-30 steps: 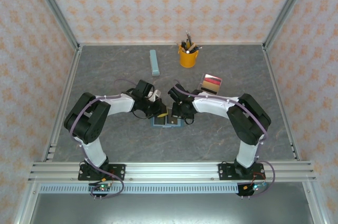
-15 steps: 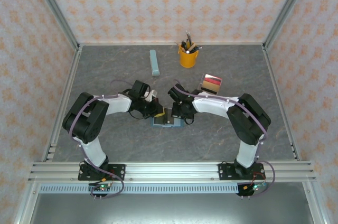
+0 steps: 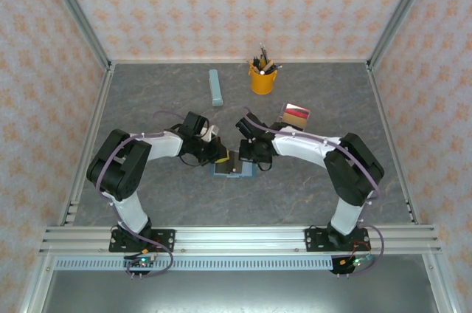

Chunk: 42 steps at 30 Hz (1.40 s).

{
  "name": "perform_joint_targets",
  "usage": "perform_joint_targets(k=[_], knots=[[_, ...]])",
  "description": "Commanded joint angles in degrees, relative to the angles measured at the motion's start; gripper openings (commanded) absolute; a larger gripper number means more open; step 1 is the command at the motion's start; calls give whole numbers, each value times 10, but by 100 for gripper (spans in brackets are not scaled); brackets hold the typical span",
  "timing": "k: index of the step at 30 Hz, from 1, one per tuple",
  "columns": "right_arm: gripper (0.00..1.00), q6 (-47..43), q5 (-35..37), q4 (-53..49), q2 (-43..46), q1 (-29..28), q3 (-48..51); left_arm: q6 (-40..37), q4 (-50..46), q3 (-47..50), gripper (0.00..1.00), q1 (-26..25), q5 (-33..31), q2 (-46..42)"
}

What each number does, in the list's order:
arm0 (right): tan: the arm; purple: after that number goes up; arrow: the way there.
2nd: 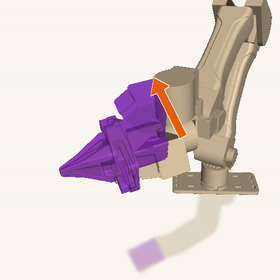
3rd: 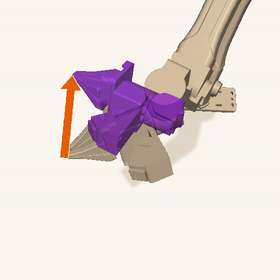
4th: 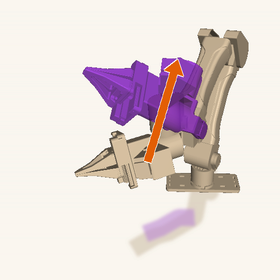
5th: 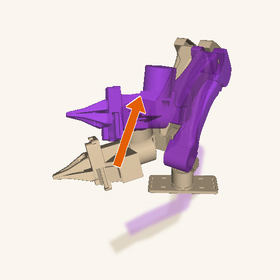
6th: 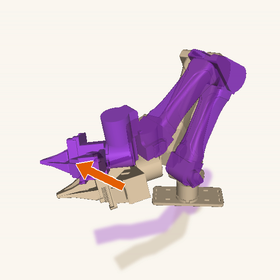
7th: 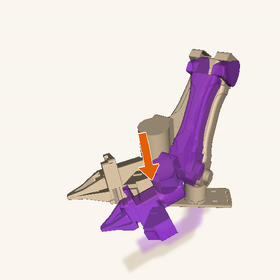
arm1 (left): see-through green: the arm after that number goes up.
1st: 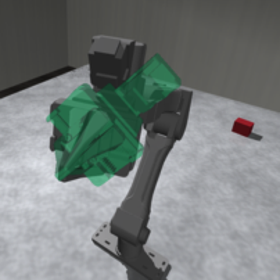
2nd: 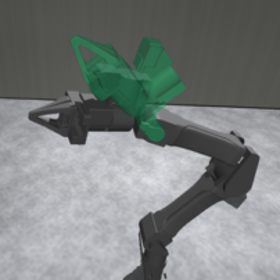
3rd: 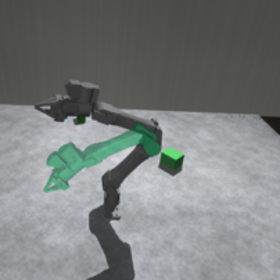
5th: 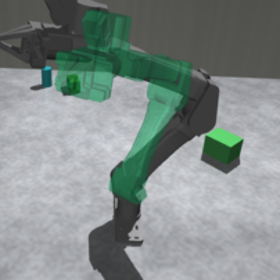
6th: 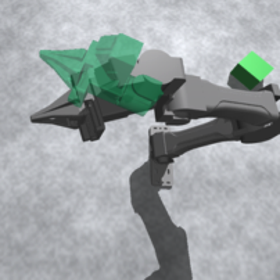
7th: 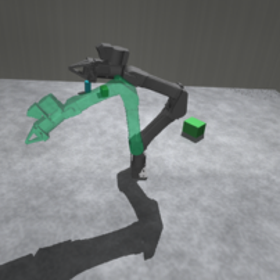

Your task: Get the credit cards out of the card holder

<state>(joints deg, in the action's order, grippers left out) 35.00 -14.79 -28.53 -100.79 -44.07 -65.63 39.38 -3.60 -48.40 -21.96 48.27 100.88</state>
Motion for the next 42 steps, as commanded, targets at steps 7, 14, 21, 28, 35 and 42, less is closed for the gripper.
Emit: perform_joint_targets(k=[7,14,21,28,35,42], knots=[[5,-16,1,-34,-50,2,-35,-4,-6,9,0,4,3,-17],[5,-21,-10,-38,-78,3,-41,2,2,10,5,3,9,-17],[5,-24,-16,-42,-91,3,-46,4,16,8,26,2,38,-13],[6,-23,-18,-44,-97,3,-47,4,19,-1,30,-3,55,-4],[5,-20,-15,-45,-95,3,-41,-9,-10,-9,14,-5,23,-16],[5,-12,-1,-41,-75,8,-22,-28,-72,-8,0,5,-37,-55]])
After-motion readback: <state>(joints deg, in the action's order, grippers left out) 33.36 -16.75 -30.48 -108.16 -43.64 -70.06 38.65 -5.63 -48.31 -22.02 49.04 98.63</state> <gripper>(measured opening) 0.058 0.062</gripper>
